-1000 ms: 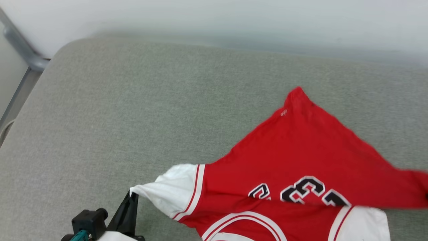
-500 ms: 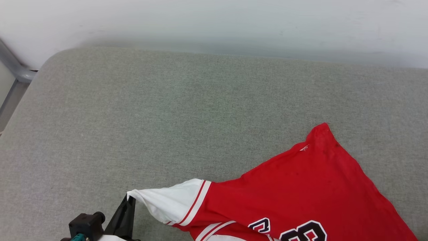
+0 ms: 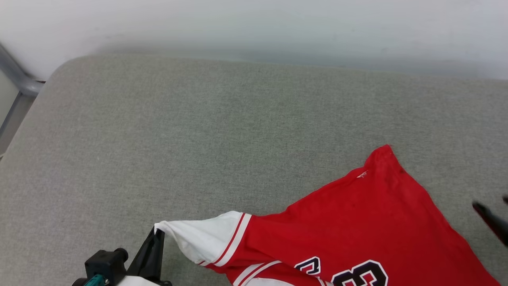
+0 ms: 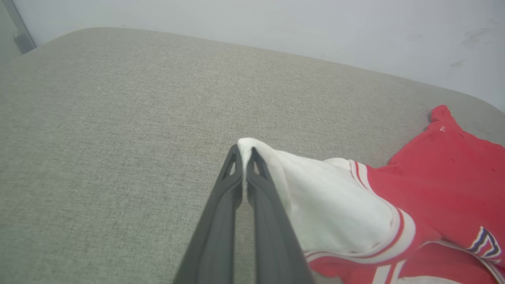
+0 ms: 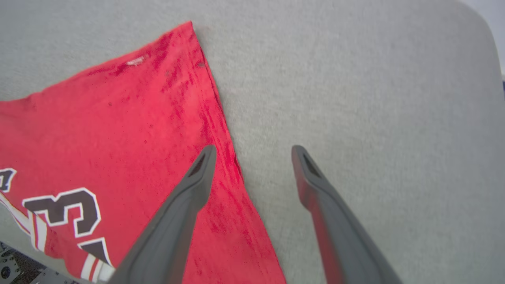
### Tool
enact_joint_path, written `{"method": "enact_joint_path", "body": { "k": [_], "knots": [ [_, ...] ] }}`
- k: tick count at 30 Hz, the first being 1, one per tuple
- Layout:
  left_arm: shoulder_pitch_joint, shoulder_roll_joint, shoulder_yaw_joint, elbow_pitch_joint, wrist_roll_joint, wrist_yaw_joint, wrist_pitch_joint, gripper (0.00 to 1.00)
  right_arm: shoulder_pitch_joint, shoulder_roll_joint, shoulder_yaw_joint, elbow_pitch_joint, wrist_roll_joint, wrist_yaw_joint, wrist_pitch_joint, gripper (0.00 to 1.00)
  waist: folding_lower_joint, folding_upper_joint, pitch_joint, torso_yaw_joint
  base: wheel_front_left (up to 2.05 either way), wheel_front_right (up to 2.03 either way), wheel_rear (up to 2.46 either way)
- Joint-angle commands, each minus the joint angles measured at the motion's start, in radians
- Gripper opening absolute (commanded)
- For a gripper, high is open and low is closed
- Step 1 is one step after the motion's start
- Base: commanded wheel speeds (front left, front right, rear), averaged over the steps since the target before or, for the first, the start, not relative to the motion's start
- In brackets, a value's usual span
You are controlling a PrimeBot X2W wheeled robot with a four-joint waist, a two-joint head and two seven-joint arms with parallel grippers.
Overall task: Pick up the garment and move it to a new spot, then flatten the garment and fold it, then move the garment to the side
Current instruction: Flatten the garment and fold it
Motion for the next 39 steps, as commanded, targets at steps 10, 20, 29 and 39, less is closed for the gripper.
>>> {"method": "enact_joint_path", "body": {
  "k": [10,20,29,39],
  "knots": [
    [-0.084,-0.021,-0.031,0.011,0.016,-0.023,-0.012,0.00,-0.383,-0.032,0.227,-0.023,-0.051,-0.001,0.126,1.00,0.0000,-0.0001,0.090,0.065,0.00,0.00,0.00],
    [-0.169,-0.061,-0.062,0.035,0.033,-0.052,-0.033,0.00,-0.672,-0.070,0.504,0.189,-0.084,-0.001,0.358,1.00,0.0000,-0.0001,0.192,0.132,0.00,0.00,0.00],
    [-0.214,-0.093,-0.070,0.055,0.046,-0.068,-0.046,0.00,-0.729,-0.074,0.670,0.391,-0.087,-0.001,0.367,1.00,0.0000,-0.0001,0.260,0.165,0.00,0.00,0.00],
    [-0.215,-0.097,-0.054,0.073,0.048,-0.066,-0.053,0.00,-0.705,-0.063,0.750,0.487,-0.019,-0.001,0.232,0.00,0.0000,-0.0001,0.253,0.150,0.00,0.00,0.00]
  ]
}}
